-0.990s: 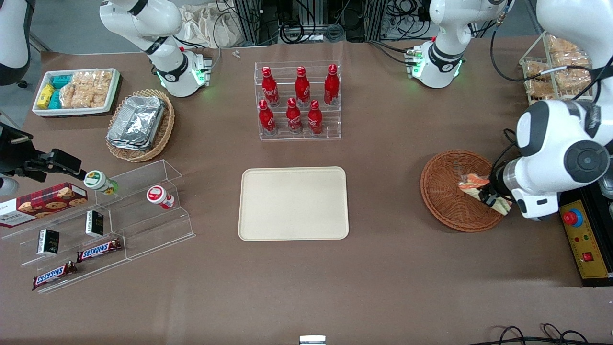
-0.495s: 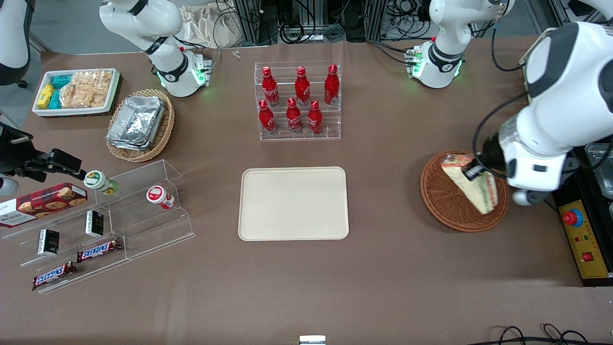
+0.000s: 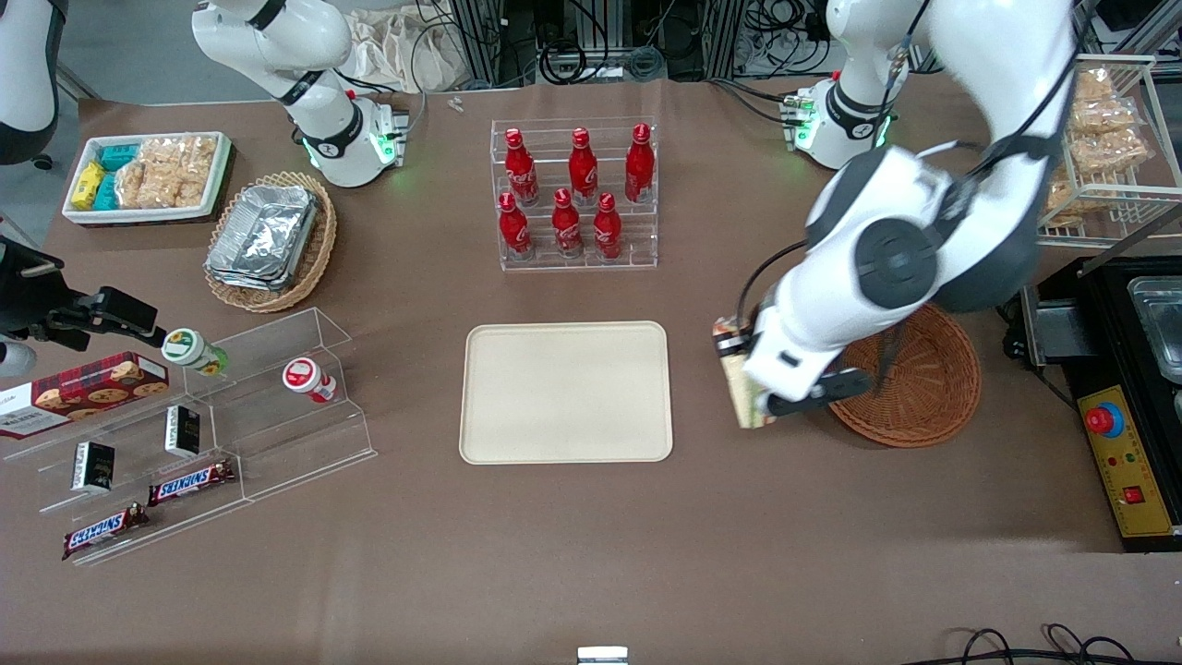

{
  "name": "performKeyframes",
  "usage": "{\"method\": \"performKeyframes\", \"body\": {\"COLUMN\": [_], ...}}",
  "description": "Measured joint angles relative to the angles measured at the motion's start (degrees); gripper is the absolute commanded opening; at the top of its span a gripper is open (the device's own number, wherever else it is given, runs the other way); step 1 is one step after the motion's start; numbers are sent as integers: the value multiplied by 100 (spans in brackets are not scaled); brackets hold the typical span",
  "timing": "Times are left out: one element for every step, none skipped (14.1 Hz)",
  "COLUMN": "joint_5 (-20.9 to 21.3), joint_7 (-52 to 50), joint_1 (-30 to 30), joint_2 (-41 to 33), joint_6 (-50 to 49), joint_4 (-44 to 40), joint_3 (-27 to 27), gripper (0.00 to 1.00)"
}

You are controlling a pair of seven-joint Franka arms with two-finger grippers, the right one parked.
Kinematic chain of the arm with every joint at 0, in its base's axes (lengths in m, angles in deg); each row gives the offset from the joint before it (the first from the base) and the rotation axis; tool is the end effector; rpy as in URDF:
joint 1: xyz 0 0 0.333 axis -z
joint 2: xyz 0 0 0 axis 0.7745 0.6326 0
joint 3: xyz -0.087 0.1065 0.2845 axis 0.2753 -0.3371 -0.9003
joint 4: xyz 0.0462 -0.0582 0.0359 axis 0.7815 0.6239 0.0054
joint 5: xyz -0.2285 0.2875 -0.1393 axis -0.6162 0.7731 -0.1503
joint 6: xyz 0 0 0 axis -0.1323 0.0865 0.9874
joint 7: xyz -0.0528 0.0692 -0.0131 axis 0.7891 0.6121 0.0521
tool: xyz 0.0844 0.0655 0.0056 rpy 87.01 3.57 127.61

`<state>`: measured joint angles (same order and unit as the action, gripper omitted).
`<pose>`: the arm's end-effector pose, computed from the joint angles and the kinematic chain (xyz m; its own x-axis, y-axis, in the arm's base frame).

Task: Place sandwich from basket to tray
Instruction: 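Lift the sandwich and carry it with the left gripper over the tray, then lower the sandwich onto the cream tray and open the left gripper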

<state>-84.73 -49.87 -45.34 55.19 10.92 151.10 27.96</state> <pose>0.6042 -0.3247 0.4449 0.9588 0.2101 -0.1909 0.2283 -0.9704 0.0783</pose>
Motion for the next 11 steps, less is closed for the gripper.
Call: {"method": "performKeyframes", "body": {"joint_5": [91, 175, 229, 249, 257, 276, 310, 341, 369, 410, 453], "joint_7": [1, 3, 4, 15, 35, 43, 52, 54, 54, 50, 45], "joint_1": [134, 228, 296, 342, 394, 448, 511, 607, 734, 853, 938], "joint_2": [233, 429, 593, 715, 792, 836, 868, 905, 957, 1025, 1110], "joint_6": [196, 407, 620, 764, 838, 855, 872, 950, 1104, 1299, 1461], "joint_4": [21, 58, 115, 161, 193, 211, 230, 257, 305, 377, 446], "joint_3": [-1, -1, -2, 0, 0, 0, 4, 4, 2, -1, -8], "gripper": [0, 0, 0, 0, 0, 0, 0, 0, 0, 0, 0]}}
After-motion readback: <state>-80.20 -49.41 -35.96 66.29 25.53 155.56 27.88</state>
